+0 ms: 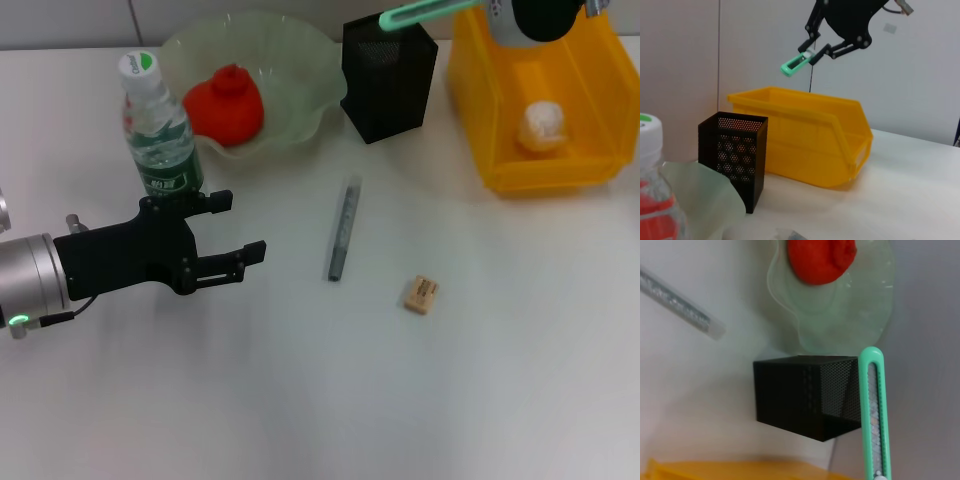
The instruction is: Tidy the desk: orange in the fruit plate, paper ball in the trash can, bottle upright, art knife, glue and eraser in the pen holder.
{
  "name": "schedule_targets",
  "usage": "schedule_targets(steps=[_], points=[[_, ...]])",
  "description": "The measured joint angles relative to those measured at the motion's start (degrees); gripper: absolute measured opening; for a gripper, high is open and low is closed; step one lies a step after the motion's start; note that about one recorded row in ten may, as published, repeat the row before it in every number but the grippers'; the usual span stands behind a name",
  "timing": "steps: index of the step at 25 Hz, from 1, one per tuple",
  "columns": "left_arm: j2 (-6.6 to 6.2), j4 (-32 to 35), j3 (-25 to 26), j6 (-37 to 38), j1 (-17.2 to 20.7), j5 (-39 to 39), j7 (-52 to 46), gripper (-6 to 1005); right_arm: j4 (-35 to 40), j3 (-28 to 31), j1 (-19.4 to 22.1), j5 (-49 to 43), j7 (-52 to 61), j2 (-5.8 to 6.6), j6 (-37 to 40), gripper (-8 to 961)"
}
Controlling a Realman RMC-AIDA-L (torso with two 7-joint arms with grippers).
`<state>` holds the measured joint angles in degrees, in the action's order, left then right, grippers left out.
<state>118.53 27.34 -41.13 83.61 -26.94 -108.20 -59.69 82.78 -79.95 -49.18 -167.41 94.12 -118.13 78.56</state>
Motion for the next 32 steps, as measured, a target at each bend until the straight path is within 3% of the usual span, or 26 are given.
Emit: schedule_targets(steps=[5, 10, 18, 32], points=[[0.04, -1.6, 0.1, -0.5, 0.2, 1.5, 1.6, 813, -0.8, -0.2, 0.1, 0.0, -5.4, 0.48, -4.0, 192], [0.03, -1.8, 0.1, -0.6, 0.4, 1.8, 1.9, 813, -4.1, -0.3, 1.9, -0.1, -12.6, 0.51, -12.8, 195], [0.07, -2.1, 0.1, -1.7, 1.6, 4.2, 2.9, 812, -7.9, -3.7, 5.2, -0.1, -21.1, -0.03, -22.8, 199], [0.04, -5.2, 0.2, -4.1, 1.5, 5.9, 7.4, 812, -16.5, -6.4, 9.7, 0.0, -40.8, -1.36, -48.4, 206]])
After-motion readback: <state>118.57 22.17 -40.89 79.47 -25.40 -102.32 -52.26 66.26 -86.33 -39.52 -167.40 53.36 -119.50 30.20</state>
